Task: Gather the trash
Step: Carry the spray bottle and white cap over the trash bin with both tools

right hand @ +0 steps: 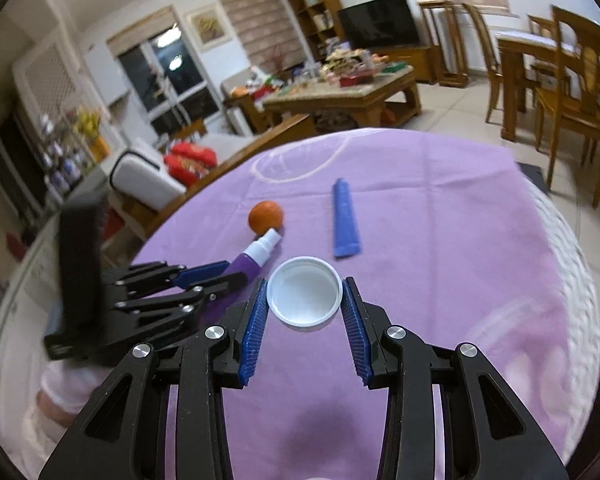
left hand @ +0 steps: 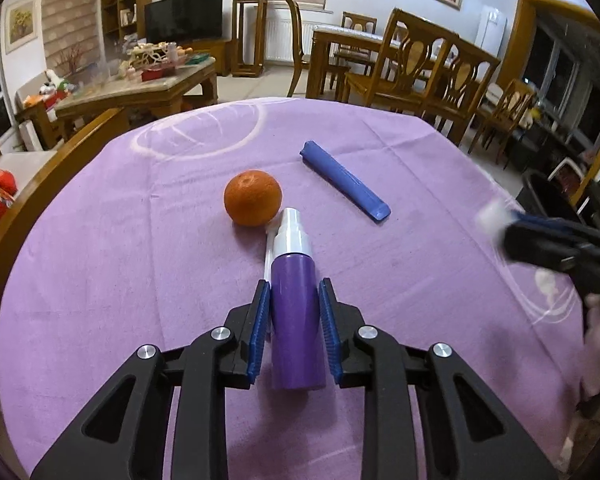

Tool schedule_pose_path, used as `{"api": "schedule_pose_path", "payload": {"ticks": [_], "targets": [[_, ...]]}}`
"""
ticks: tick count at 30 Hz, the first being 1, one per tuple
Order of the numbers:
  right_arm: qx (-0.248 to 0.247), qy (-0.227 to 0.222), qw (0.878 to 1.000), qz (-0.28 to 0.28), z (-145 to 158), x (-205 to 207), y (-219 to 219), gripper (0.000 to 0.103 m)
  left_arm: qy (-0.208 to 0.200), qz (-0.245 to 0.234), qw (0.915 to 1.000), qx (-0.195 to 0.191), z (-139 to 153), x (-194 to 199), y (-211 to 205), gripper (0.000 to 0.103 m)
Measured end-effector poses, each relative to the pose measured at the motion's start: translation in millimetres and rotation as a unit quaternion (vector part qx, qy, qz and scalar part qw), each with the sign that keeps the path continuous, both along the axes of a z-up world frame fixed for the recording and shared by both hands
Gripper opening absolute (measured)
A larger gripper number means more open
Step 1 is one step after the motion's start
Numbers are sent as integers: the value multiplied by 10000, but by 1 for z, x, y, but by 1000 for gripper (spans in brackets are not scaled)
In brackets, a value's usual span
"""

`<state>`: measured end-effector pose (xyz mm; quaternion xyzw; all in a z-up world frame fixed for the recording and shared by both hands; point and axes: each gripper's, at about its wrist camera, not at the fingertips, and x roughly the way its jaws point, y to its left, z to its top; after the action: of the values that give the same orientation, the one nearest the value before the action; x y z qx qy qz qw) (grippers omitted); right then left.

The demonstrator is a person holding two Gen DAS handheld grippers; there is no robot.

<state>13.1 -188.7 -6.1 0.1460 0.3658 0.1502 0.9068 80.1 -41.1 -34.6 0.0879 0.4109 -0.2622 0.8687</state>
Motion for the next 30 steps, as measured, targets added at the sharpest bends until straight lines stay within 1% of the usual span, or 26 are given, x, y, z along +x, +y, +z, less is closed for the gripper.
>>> {"api": "schedule_pose_path", "payload": {"ticks": [3, 4, 6, 8, 10, 12, 13, 17, 22, 25, 30], "targets": [[79, -87, 9999, -124, 6, -21, -14, 38, 31, 66, 9995, 314, -2, 3, -5, 29], [99, -102, 9998, -135, 7, -26, -16, 38, 122, 98, 9990, 412, -6, 6, -6, 30], [135, -142, 9997, -140, 9, -36, -20, 38, -49, 120, 9987, 492, -9, 7, -9, 29], [156, -167, 9996, -151, 10, -44, -23, 38, -86, 163, 9985, 512, -10, 7, -11, 27], [196, -182, 9995, -157, 10, -52, -25, 38, -119, 126, 9992, 358, -11, 3, -11, 24], [226, -212, 9993, -207, 10, -59, -30, 38, -78, 1, 9999, 79, -6, -4, -12, 24], [261, -235, 9991, -240, 11, -63, -35, 38, -138, -67, 9998, -90, -2, -9, -14, 24], [381, -323, 9979, -422, 16, -76, -45, 38, -357, -356, 9983, -304, 16, -29, -37, 24], [482, -457, 9944, -825, 21, -96, -79, 38, -644, -893, 9926, -506, 39, -57, -86, 24], [575, -545, 9895, -1210, 24, -116, -113, 38, -741, -1281, 9871, -609, 48, -73, -126, 24], [672, -667, 9783, -1841, 25, -150, -171, 38, -747, -1811, 9779, -730, 49, -92, -184, 24]]}}
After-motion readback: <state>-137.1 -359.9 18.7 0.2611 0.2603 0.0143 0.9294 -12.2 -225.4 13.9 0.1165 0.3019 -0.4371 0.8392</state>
